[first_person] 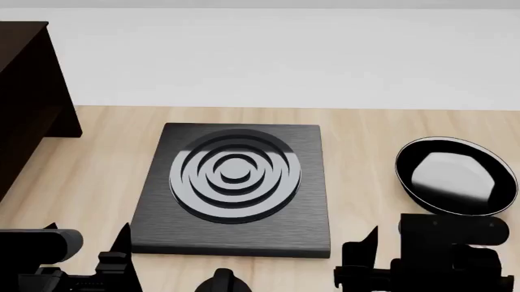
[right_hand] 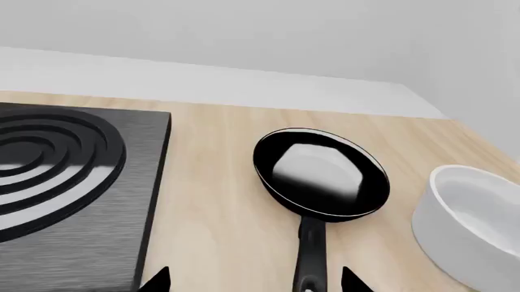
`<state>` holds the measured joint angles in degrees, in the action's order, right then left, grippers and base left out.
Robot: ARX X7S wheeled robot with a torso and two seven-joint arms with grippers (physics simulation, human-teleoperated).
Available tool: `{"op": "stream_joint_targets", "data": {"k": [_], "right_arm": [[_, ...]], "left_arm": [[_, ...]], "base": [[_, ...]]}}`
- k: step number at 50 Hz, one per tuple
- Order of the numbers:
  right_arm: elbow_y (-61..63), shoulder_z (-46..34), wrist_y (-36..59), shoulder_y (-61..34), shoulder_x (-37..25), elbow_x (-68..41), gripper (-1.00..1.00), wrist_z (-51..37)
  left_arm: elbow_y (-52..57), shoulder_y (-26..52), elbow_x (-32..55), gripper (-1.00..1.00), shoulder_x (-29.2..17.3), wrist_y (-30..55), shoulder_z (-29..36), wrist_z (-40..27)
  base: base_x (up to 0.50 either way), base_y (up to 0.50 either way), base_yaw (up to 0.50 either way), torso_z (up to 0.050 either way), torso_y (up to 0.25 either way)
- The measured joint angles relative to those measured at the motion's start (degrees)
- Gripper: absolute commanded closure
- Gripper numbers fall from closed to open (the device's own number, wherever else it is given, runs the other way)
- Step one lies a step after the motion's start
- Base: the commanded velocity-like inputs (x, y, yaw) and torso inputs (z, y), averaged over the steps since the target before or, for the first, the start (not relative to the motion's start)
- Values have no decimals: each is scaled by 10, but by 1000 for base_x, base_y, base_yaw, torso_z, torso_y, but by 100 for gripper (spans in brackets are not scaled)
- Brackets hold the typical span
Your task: Put the frying pan on the cabinet shelf.
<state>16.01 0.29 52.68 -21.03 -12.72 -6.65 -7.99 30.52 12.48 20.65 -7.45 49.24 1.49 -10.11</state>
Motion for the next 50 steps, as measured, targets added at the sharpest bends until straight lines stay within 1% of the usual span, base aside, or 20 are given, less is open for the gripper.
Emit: {"op": "stream_joint_targets", "data": {"k": [6,16,38,50], "right_arm": [[-60,7,28,-46,-4,-3,-100,0],[-176,10,35,-112,-8,-4,-100,2],[-387,50,-22,-225,-8,-25,-100,10],[-458,56,-49,-261,-12,-27,-100,11]], "left_arm": [[5,6,11,-100,-2,14,-5,-4],[9,11,24,-100,-3,22,-12,-9],[9,9,39,-100,-8,4,-15,-16],[5,7,37,-100,-15,-10,-7,-17]], "base": [[0,0,0,0,0],[0,0,0,0,0],[0,0,0,0,0],[0,0,0,0,-14]]}}
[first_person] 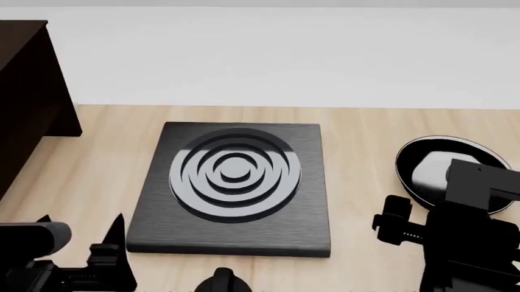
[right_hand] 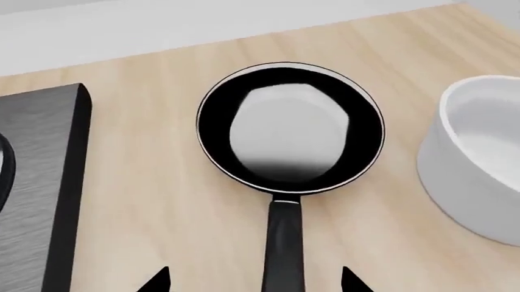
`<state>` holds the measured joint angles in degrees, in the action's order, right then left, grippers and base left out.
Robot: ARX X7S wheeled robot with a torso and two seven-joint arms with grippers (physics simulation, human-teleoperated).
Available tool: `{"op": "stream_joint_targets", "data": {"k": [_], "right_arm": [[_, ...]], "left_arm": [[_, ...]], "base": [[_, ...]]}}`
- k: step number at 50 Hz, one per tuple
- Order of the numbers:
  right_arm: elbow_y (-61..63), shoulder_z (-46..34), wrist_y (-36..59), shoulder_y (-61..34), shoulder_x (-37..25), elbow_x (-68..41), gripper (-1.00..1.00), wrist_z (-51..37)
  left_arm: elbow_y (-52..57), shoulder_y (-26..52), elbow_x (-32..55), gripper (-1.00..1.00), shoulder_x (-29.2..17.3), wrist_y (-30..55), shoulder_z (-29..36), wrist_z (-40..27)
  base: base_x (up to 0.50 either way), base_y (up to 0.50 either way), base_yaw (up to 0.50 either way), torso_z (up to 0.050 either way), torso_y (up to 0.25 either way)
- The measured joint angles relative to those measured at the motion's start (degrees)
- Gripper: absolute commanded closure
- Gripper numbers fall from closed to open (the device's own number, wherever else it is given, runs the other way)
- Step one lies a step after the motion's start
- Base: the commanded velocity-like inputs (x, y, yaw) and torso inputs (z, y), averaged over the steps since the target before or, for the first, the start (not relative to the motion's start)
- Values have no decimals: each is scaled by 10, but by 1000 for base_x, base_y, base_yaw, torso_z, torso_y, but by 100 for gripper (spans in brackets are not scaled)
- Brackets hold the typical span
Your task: Put the frying pan on the cabinet shelf.
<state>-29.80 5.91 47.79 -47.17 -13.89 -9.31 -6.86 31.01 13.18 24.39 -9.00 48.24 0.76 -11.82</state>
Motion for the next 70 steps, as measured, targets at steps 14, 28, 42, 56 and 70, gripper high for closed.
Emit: {"op": "stream_joint_targets", "data": {"k": [14,28,42,56,70], "right_arm": [[-66,-1,-26,-35,-6,3,-100,1],[-171,-18,-75,-89,-9,16,-100,5],[-315,-28,-170,-151,-16,30,-100,1],[-418,-25,-230,-175,-13,38,-100,6],[-434,-22,-224,-187,-9,62,-100,14]], "left_arm": [[-3,-1,1,-100,-8,-6,8,-3],[-6,-2,4,-100,-14,-12,12,-6],[-8,-1,8,-100,-17,-16,15,-11],[-13,-3,11,-100,-20,-22,20,-13],[-15,-5,17,-100,-22,-27,20,-18]], "base": [[0,0,0,0,-86],[0,0,0,0,-87],[2,0,0,0,-88],[1,0,0,0,-88],[2,0,0,0,-44]]}}
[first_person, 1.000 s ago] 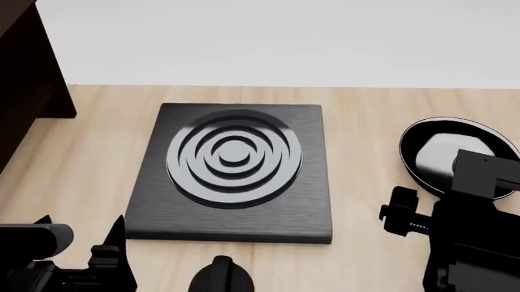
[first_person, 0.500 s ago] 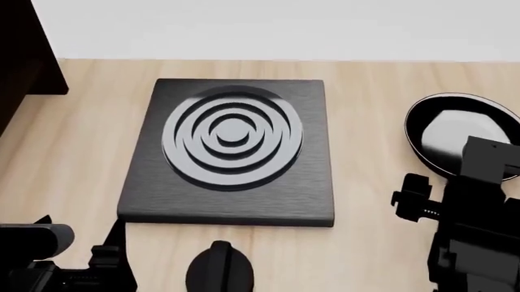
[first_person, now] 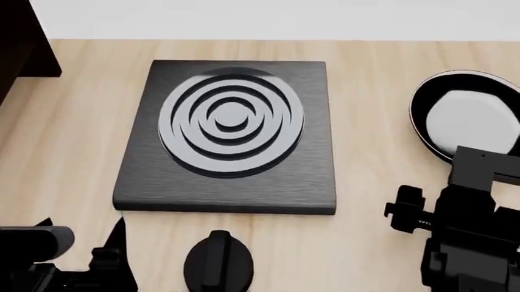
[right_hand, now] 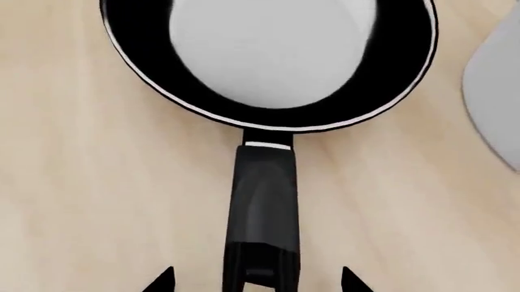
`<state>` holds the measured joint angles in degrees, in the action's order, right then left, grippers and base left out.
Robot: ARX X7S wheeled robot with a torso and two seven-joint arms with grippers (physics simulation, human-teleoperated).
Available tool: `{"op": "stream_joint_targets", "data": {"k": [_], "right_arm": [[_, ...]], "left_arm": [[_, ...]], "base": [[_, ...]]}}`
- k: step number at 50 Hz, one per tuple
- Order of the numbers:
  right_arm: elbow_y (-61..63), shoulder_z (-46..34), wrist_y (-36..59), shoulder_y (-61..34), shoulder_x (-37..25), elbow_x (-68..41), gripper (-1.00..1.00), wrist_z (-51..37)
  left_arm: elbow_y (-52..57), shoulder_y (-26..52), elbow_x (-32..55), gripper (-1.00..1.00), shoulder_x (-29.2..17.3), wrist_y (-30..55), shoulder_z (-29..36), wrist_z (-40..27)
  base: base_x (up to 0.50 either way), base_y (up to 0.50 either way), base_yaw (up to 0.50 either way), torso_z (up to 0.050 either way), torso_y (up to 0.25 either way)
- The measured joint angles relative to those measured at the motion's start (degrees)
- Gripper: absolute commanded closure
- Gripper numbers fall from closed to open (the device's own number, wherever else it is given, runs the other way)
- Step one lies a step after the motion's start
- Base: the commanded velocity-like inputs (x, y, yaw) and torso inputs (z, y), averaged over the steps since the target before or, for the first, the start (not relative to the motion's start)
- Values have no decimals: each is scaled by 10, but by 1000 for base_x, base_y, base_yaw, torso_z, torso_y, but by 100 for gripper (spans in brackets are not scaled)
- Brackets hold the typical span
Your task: Put the frying pan on the cabinet shelf.
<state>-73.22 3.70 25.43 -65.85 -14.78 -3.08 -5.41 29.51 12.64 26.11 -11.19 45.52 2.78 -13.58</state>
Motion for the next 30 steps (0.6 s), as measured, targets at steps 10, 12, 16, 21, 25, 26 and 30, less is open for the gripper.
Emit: {"op": "stream_joint_targets", "data": {"k": [10,12,16,21,25,26,30], "right_arm": [[-4,2,-9,2,2,4,100,-6],[-6,2,-14,4,2,5,100,-7],[27,5,-4,21,4,8,100,-9],[126,9,48,67,7,7,100,-8],[210,10,92,103,9,-2,100,-6],[231,10,103,112,9,-3,100,-5],[320,7,148,143,7,-7,100,-2]], "left_arm": [[0,0,7,-100,0,-2,-3,-4],[1,0,9,-100,0,-1,-4,-5],[3,1,12,-100,0,0,-5,-7],[3,1,16,-100,-1,0,-5,-9],[2,2,18,-100,-2,-1,-6,-10],[2,2,18,-100,-2,-1,-6,-11],[1,2,20,-100,-2,-1,-7,-12]], "base": [[0,0,0,0,0],[0,0,0,0,0],[0,0,0,0,0],[0,0,1,0,0],[0,0,0,0,0],[0,0,0,0,0],[0,0,0,0,0]]}}
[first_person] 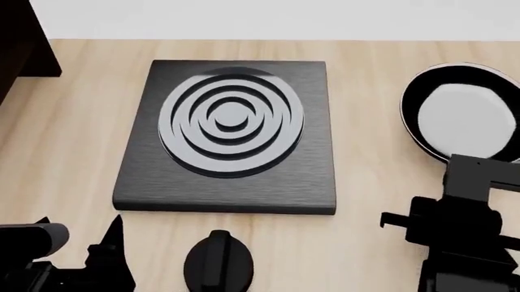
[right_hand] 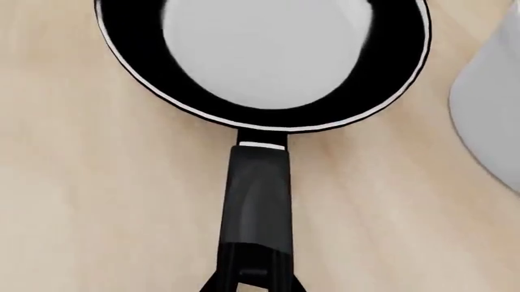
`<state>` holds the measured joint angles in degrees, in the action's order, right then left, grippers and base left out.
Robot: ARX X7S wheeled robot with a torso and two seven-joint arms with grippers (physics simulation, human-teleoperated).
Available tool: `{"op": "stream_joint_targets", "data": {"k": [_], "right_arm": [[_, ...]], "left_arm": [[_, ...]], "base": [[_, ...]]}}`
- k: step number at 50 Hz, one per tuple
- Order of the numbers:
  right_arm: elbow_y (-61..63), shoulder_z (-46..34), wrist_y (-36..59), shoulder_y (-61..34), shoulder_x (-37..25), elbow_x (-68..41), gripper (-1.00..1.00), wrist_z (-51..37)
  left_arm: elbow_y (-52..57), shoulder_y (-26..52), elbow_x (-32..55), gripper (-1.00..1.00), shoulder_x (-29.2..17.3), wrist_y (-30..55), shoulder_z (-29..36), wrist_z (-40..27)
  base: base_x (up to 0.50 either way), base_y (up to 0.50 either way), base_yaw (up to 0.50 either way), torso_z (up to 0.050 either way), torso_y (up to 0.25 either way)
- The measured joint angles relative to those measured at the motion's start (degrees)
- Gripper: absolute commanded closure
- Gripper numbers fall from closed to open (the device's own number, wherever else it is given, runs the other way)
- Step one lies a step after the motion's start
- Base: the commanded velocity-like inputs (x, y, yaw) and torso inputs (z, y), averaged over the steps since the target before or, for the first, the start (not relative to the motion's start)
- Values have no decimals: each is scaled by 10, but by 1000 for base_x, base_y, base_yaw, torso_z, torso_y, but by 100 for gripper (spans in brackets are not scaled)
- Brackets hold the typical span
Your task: Put the frying pan on the cabinet shelf.
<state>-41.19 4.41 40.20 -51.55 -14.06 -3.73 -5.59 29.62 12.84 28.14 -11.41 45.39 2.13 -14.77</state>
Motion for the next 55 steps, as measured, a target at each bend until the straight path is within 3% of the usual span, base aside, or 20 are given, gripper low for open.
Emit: {"op": "stream_joint_targets", "data": {"k": [14,27,44,55], "right_arm": [[297,-15,159,67,-13,-12,100,23],[500,-46,270,82,-25,-29,100,51],[613,-101,206,155,-48,-50,100,103],[640,-147,149,195,-55,-54,100,122]], "left_arm": [[5,2,11,-100,-2,9,-2,-9],[19,11,42,-100,-3,40,-20,-23],[61,51,201,-100,11,158,-113,-69],[79,85,361,-100,17,253,-177,-139]], "base": [[0,0,0,0,0],[0,0,0,0,1],[0,0,0,0,2],[0,0,0,0,2]]}}
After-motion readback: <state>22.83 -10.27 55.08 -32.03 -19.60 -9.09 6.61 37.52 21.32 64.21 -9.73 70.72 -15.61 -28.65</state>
